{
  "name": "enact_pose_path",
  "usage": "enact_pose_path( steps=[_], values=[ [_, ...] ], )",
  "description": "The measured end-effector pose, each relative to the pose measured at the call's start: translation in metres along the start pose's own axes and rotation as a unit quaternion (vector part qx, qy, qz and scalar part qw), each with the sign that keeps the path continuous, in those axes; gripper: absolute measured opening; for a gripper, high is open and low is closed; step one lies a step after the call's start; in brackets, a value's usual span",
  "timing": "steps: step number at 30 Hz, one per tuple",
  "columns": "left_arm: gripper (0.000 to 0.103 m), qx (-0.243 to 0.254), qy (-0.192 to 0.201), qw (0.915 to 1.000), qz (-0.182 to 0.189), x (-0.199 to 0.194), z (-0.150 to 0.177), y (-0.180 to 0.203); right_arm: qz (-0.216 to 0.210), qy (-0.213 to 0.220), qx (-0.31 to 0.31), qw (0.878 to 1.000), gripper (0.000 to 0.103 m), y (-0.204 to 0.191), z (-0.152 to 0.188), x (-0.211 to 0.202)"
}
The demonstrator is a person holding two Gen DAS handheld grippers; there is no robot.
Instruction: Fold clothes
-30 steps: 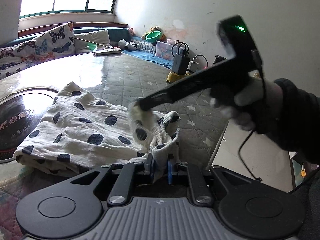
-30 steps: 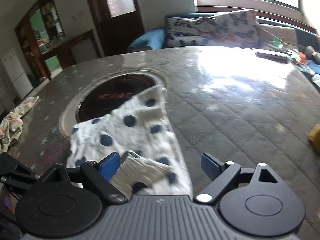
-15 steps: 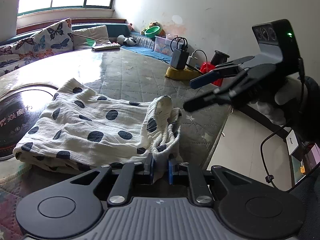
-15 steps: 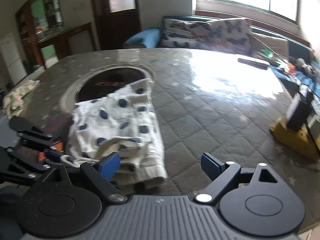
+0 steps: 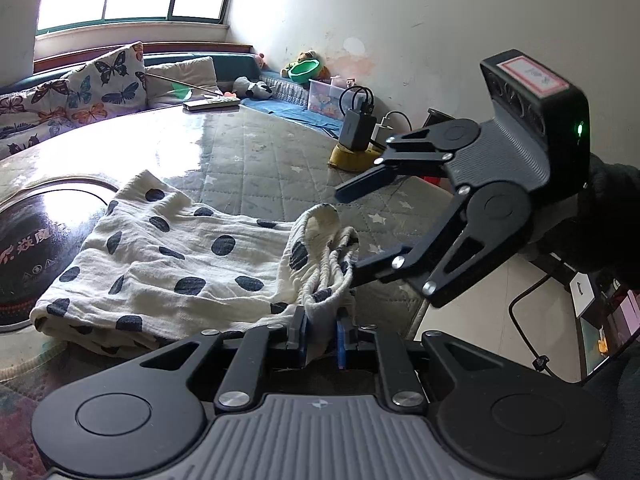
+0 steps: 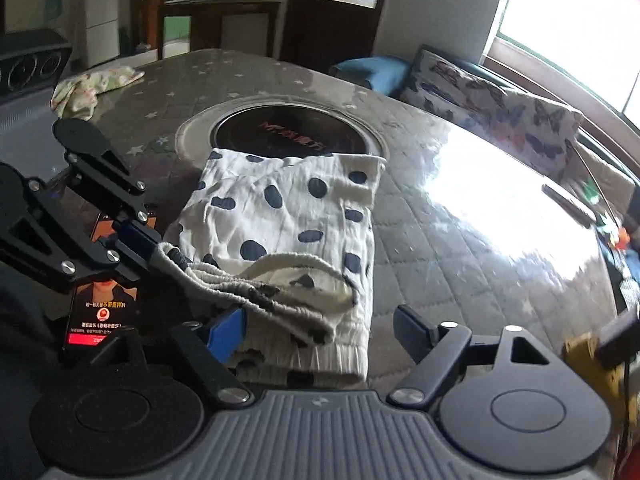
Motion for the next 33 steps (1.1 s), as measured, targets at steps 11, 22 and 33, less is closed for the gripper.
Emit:
enact_pose_path(
  steps=[11, 22, 33],
  values=[
    [0.015, 0.001, 0.006, 1.0, 0.0, -0.003, -0.008, 0.001, 0.005, -0.011, -0.164, 0.986, 0.041, -0.021, -0.004, 0.007],
    [0.015, 0.003, 0.017, 0.9995, 0.028, -0.002, -0.014, 0.013, 0.101, 0.044, -0.246, 0.963, 0.015, -0.013, -0.016, -0.017],
    [0.016, 0.009, 0.005, 0.9987, 0.049, -0.015, -0.017, 0.008, 0.071, -0.027, -0.24, 0.968, 0.041, -0.014, 0.038, -0.011]
  ],
)
Point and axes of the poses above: each gripper's, at about its wrist camera, not at the fingertips, and x roughly the way its jaws point, y to its right, z to its underside, the point moved 6 cm from there along x, roughly the way its jaws point, and after that the axes turned 3 degrees about y, right-handed, at the moved point
